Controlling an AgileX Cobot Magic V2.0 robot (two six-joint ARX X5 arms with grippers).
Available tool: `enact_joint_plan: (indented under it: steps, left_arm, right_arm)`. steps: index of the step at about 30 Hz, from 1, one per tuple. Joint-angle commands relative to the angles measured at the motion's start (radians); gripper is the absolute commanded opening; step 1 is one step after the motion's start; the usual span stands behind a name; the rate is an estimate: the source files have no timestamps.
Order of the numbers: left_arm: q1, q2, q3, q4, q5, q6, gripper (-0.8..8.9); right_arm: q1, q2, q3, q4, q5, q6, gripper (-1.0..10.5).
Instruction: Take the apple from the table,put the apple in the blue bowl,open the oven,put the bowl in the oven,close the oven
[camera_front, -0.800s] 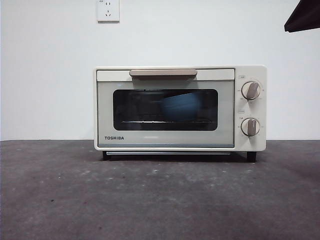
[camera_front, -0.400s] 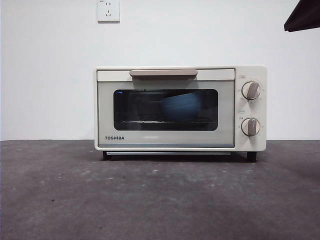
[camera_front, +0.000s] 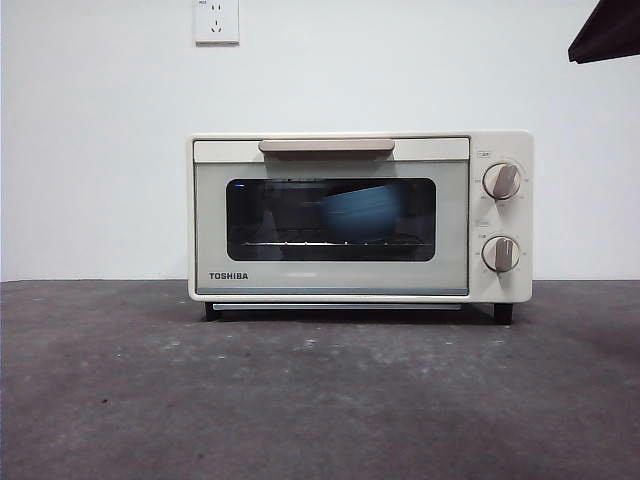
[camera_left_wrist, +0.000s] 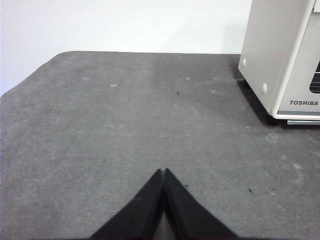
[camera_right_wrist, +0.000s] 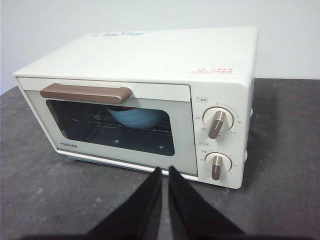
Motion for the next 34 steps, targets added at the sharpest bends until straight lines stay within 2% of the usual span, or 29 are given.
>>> enact_joint_plan:
  steps: [1, 11, 12, 14, 16, 21, 27, 34]
  left_arm:
    - [0.003, 0.001, -0.024, 0.009, 0.001, -0.002, 0.07]
    - [0.003, 0.001, -0.024, 0.009, 0.001, -0.002, 0.07]
    - [0.003, 0.001, -0.024, 0.009, 0.001, -0.002, 0.07]
    - [0.003, 0.001, -0.024, 0.009, 0.001, -0.002, 0.07]
    - [0.003, 0.001, -0.024, 0.009, 0.001, -0.002, 0.08]
    - [0.003, 0.001, -0.024, 0.009, 0.001, -0.002, 0.07]
    - [0.003, 0.001, -0.024, 0.009, 0.001, -0.002, 0.07]
    - [0.003, 0.001, -0.024, 0.009, 0.001, -0.002, 0.07]
  right_arm:
    - [0.004, 0.003, 0.008, 0.011, 0.005, -0.011, 0.1]
    - [0.004, 0.003, 0.008, 0.009, 0.005, -0.013, 0.1]
    - [0.004, 0.002, 0.008, 0.01, 0.007, -0.03, 0.1]
    - [-0.01, -0.014, 0.007, 0.003, 0.041, -0.045, 0.1]
    - [-0.046, -0.056, 0.001, -0.01, 0.071, -0.078, 0.1]
    - [-0.208, -0.189, -0.086, -0.007, -0.03, -0.101, 0.1]
    - [-0.401, -0.4, -0.284, 0.061, -0.043, -0.113, 0.1]
    - [-0.468, -0.555, -0.431, 0.109, -0.061, -0.113, 0.1]
